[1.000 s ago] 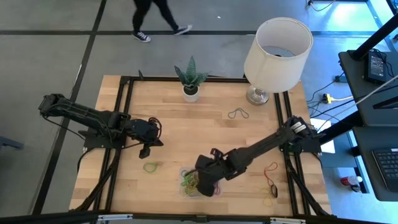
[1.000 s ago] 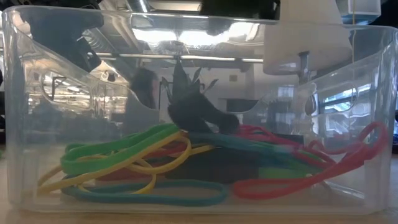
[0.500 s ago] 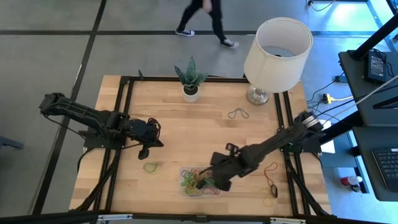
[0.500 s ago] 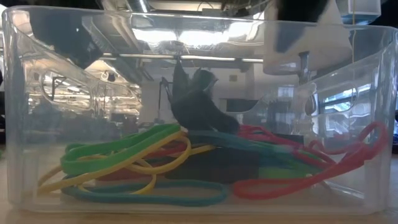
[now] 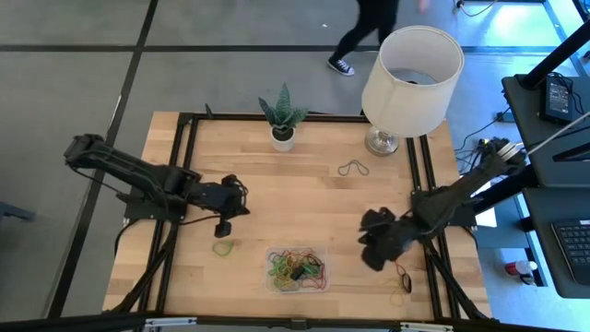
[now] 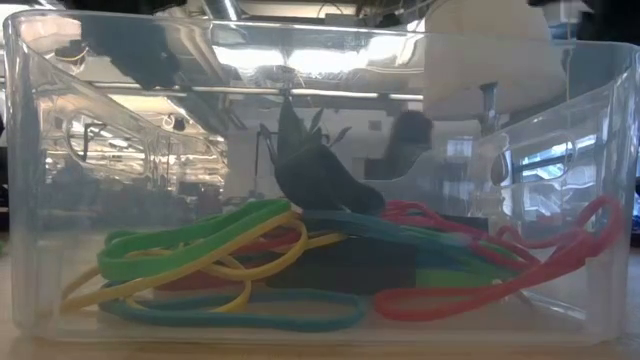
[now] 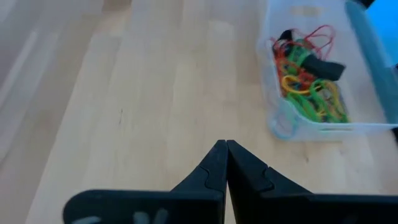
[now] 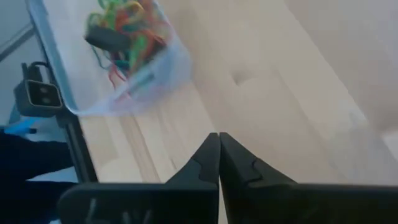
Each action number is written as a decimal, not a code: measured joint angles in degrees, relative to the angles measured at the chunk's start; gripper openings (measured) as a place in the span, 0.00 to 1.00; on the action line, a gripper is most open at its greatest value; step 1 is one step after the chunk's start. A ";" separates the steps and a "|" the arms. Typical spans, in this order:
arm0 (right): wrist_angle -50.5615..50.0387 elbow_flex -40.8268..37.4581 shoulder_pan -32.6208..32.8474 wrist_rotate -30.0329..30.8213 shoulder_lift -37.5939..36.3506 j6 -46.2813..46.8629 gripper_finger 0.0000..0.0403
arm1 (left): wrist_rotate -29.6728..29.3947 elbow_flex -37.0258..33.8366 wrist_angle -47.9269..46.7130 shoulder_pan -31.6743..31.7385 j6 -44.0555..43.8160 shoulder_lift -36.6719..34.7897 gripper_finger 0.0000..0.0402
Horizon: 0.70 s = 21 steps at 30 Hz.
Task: Pick and place rubber bands into bin
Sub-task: Put the red rubber band into the transparent bin
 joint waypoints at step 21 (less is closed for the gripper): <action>-23.27 -6.53 8.02 -20.06 -6.11 34.75 0.01 | -0.59 1.43 -0.45 0.02 -0.48 4.73 0.01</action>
